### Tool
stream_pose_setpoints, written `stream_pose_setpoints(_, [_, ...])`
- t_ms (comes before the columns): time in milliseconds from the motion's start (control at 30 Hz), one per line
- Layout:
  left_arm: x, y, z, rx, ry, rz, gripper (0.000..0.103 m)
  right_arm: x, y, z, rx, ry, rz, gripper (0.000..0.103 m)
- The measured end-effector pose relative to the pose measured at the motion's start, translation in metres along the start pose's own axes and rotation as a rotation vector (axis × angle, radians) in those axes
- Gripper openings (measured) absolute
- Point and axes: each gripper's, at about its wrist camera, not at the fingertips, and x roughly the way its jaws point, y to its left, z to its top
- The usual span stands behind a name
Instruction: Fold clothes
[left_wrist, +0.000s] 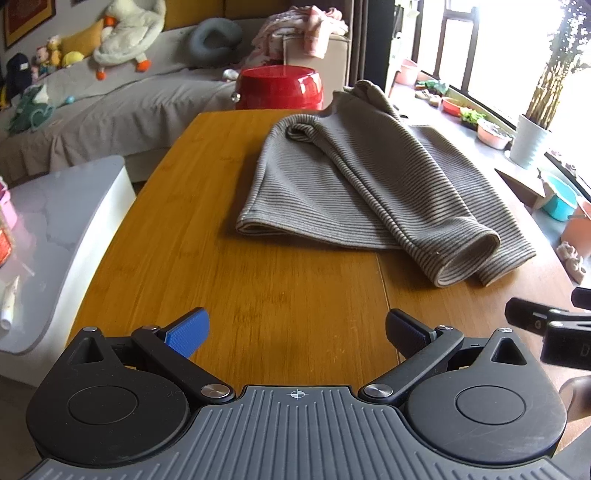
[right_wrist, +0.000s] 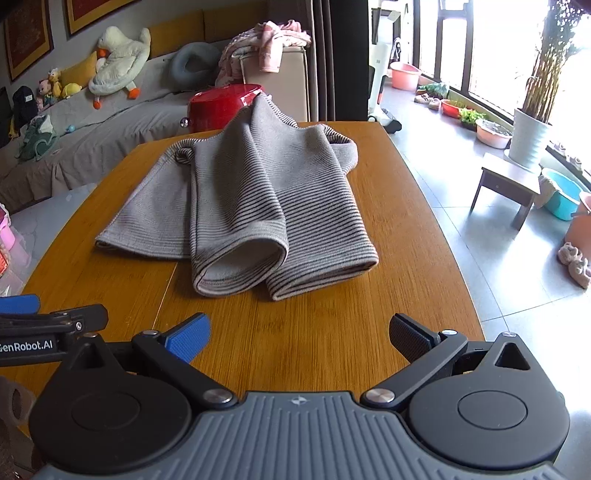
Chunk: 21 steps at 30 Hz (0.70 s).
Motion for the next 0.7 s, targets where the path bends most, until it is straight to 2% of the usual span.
stream_pose_setpoints(100, [0.016, 0.0, 0.012, 0.021, 0.001, -0.047, 0.103, 0.005, -0.015, 0.015, 0.093, -0.049, 0.054, 0.103])
stream_pose_setpoints(167, [0.027, 0.001, 0.024, 0.03, 0.002, -0.082, 0.103, 0.016, -0.026, 0.027, 0.164, -0.048, 0.086, 0.103])
stream_pose_setpoints(300, [0.049, 0.003, 0.054, 0.045, -0.009, -0.157, 0.103, 0.044, -0.036, 0.05, 0.206, -0.048, 0.077, 0.103])
stream_pose_setpoints(467, [0.072, 0.007, 0.086, 0.07, -0.099, -0.193, 0.103, 0.069, -0.031, 0.076, 0.162, -0.109, 0.087, 0.103])
stream_pose_setpoints(567, [0.097, 0.007, 0.099, 0.063, -0.09, -0.207, 0.103, 0.091, -0.021, 0.1, 0.111, -0.1, 0.093, 0.103])
stream_pose_setpoints(700, [0.129, 0.01, 0.108, 0.019, -0.027, -0.237, 0.103, 0.117, -0.006, 0.13, 0.006, -0.173, 0.134, 0.103])
